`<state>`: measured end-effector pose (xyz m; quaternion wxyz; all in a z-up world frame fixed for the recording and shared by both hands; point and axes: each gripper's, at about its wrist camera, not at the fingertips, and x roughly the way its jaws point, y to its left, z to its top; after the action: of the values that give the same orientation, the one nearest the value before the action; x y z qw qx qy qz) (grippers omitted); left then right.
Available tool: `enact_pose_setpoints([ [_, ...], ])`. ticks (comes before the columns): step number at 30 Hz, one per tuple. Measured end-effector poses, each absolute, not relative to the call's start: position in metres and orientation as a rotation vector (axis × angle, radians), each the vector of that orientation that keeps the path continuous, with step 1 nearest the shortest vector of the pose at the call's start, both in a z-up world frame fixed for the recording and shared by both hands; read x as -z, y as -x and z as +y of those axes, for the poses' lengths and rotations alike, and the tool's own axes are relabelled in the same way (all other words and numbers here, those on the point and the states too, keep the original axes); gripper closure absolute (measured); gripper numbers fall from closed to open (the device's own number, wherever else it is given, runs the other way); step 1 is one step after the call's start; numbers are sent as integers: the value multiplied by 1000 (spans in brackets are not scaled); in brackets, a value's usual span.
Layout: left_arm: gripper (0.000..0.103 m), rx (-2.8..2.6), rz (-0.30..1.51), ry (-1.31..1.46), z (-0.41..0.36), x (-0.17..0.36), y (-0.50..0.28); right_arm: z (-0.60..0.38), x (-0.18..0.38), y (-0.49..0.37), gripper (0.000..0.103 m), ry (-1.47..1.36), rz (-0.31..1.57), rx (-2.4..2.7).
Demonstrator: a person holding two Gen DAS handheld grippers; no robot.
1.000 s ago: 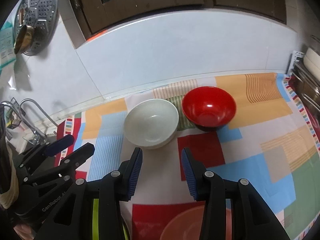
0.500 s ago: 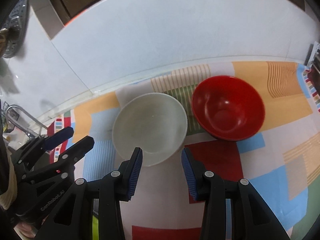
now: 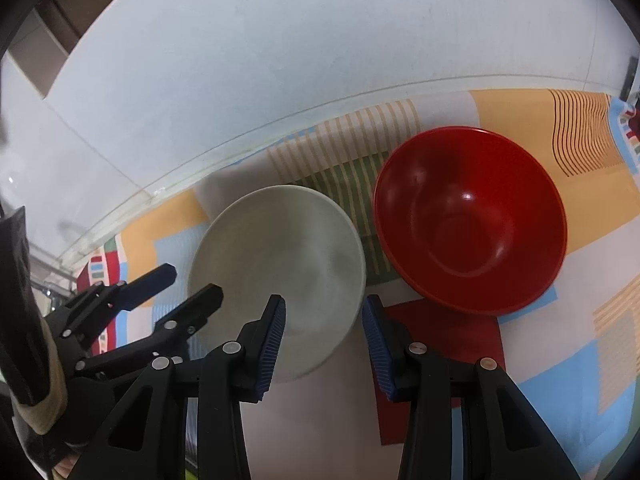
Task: Organize plates and bowls
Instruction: 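Move both tools toward the white bowl, then grip the white bowl rim with both tools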
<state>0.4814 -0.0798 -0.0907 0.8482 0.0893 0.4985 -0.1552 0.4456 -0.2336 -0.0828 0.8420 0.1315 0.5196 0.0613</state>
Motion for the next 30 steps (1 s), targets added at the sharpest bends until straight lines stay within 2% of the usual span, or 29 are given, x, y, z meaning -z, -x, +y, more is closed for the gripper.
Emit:
enact_pose_setpoints([
  [5,70,319,1077,-186,-81,102,-489,-229,88,-455,67,-264,1111,-107],
  [12,88,314,1095,-193,-84,107,-493,-232,93,-462,83,-231,1124,-86],
  [16,90,302,1094,-198,-86,106,-493,-231,92,-461,89,-211,1128,-78],
  [30,91,279,1011,-164,-71,69,-453,-227,64,-436,89,-190,1066,-102],
])
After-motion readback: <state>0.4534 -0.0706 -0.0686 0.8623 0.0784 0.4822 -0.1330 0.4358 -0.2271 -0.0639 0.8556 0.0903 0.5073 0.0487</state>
